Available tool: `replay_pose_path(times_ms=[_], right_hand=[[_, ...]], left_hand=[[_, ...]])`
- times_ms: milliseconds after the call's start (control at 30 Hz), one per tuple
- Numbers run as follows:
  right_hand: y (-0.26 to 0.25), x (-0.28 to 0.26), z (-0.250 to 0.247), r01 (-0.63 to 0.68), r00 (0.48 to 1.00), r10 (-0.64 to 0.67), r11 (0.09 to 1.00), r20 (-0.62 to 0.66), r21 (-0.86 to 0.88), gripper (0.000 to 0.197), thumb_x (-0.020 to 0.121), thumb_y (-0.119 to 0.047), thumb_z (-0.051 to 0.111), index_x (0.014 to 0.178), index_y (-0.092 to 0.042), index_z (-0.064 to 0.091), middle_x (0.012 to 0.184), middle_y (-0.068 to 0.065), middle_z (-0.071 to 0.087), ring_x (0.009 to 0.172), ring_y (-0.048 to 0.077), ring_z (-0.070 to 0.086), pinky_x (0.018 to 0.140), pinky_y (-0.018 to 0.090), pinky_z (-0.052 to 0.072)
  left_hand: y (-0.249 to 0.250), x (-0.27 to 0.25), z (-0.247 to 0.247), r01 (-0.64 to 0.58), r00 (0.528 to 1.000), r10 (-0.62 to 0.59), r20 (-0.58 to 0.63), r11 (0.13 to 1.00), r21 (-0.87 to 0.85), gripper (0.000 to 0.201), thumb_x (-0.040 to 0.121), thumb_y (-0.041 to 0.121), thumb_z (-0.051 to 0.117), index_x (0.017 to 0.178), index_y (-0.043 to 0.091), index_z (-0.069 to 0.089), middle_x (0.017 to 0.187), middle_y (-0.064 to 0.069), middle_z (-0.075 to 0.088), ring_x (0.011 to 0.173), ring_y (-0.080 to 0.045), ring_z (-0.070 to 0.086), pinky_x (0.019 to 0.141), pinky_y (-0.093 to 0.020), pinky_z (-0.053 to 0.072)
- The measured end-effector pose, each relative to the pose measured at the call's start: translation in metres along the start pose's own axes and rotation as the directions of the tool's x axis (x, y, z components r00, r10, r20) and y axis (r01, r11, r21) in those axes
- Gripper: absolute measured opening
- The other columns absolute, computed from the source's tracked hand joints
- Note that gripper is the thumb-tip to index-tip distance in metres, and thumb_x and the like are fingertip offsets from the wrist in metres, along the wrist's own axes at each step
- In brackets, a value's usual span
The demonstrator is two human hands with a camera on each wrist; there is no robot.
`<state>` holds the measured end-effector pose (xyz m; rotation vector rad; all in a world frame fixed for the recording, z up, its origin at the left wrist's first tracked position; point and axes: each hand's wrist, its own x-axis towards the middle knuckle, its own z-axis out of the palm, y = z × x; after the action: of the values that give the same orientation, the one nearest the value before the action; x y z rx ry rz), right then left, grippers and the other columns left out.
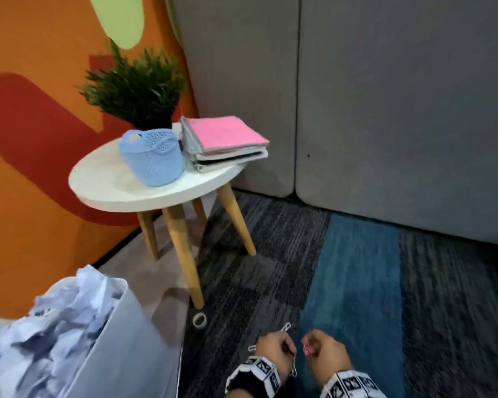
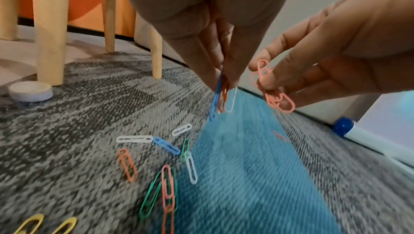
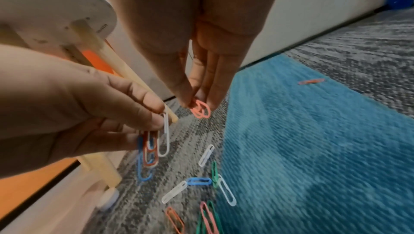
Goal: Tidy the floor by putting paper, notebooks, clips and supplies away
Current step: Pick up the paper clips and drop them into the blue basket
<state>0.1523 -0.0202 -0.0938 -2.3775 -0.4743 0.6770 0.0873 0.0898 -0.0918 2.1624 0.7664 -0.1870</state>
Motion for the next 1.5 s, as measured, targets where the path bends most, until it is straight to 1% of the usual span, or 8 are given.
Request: replay_pose_path(times_ms=[67, 133, 267, 467, 1033, 1200, 1333, 1500], right_hand=[[-0.021, 0.002, -0.01, 0.015, 1.0, -0.015, 1.0, 0.0, -0.006, 0.035, 0.079, -0.006, 0.048, 0.06, -0.036, 0.048, 0.071, -0.006, 0.066, 0.083, 0.015, 0.065, 0.075, 0.017, 0.045], [-0.046, 0.005, -0.022, 0.066, 0.998, -0.066, 0.998, -0.022, -0.004, 0.032, 0.079, -0.01, 0.054, 0.059, -0.034, 0.053, 0.057, -0.01, 0.06, 0.078, 0.014, 0.062, 0.072, 0.018, 0.043], [-0.096, 0.006, -0.049, 0.166, 0.984, -0.165, 0.986, -0.07, 0.017, 0.027, 0.079, -0.008, 0.057, 0.067, -0.031, 0.053, 0.065, -0.005, 0.061, 0.074, 0.016, 0.06, 0.07, 0.022, 0.046], [-0.173, 0.009, -0.094, 0.325, 0.933, -0.311, 0.944, -0.183, 0.055, 0.022, 0.077, -0.008, 0.06, 0.071, -0.029, 0.059, 0.061, -0.004, 0.06, 0.059, 0.014, 0.056, 0.063, 0.024, 0.048], [-0.372, 0.006, -0.147, 0.628, 0.76, -0.571, 0.768, -0.309, 0.126, 0.027, 0.077, 0.001, 0.06, 0.072, -0.025, 0.059, 0.062, -0.002, 0.059, 0.062, 0.02, 0.061, 0.064, 0.027, 0.053], [-0.421, 0.012, -0.142, 0.687, 0.703, -0.613, 0.716, -0.362, 0.123, 0.022, 0.077, 0.001, 0.06, 0.078, -0.021, 0.063, 0.068, 0.004, 0.063, 0.055, 0.012, 0.057, 0.057, 0.013, 0.045], [-0.446, 0.023, -0.131, 0.695, 0.688, -0.608, 0.709, -0.396, 0.119, 0.023, 0.076, -0.001, 0.063, 0.073, -0.023, 0.06, 0.076, 0.008, 0.069, 0.074, 0.022, 0.064, 0.071, 0.028, 0.051], [-0.455, 0.041, -0.113, 0.656, 0.71, -0.614, 0.754, -0.344, 0.009, 0.013, 0.079, -0.006, 0.066, 0.079, -0.019, 0.062, 0.072, -0.001, 0.06, 0.069, 0.015, 0.055, 0.064, 0.02, 0.04]], left_hand=[[0.015, -0.005, -0.02, -0.042, 0.999, 0.041, -0.026, 0.998, -0.036, 0.055, 0.077, 0.006, 0.048, 0.044, 0.05, 0.056, 0.043, 0.039, 0.048, 0.05, 0.009, 0.052, 0.064, -0.003, 0.04], [0.029, -0.007, -0.043, -0.073, 0.995, 0.07, -0.075, 0.996, -0.042, 0.043, 0.078, 0.005, 0.05, 0.047, 0.034, 0.056, 0.045, 0.037, 0.05, 0.05, 0.015, 0.051, 0.057, 0.001, 0.036], [0.053, -0.005, -0.086, -0.143, 0.973, 0.135, -0.187, 0.989, -0.031, 0.036, 0.079, 0.002, 0.05, 0.055, 0.029, 0.046, 0.054, 0.009, 0.053, 0.052, 0.003, 0.047, 0.054, -0.007, 0.036], [0.085, -0.005, -0.159, -0.228, 0.919, 0.204, -0.338, 0.973, -0.034, 0.033, 0.081, 0.006, 0.058, 0.059, 0.028, 0.045, 0.061, 0.008, 0.054, 0.058, -0.003, 0.049, 0.061, -0.017, 0.037], [0.133, -0.041, -0.373, -0.495, 0.677, 0.328, -0.659, 0.866, -0.078, 0.035, 0.075, -0.009, 0.061, 0.067, 0.025, 0.056, 0.067, 0.003, 0.058, 0.065, -0.02, 0.058, 0.067, -0.029, 0.049], [0.13, -0.031, -0.426, -0.505, 0.599, 0.307, -0.74, 0.861, -0.051, 0.033, 0.074, -0.008, 0.061, 0.066, 0.024, 0.057, 0.069, -0.004, 0.062, 0.07, -0.026, 0.062, 0.069, -0.036, 0.053], [0.119, -0.017, -0.442, -0.432, 0.613, 0.283, -0.737, 0.902, -0.014, 0.031, 0.076, -0.004, 0.065, 0.067, 0.024, 0.056, 0.069, 0.0, 0.061, 0.064, -0.017, 0.056, 0.055, -0.021, 0.047], [0.101, 0.005, -0.44, -0.347, 0.678, 0.259, -0.688, 0.938, 0.011, 0.02, 0.08, 0.006, 0.068, 0.073, 0.022, 0.058, 0.078, -0.003, 0.065, 0.072, -0.019, 0.059, 0.058, -0.024, 0.044]])
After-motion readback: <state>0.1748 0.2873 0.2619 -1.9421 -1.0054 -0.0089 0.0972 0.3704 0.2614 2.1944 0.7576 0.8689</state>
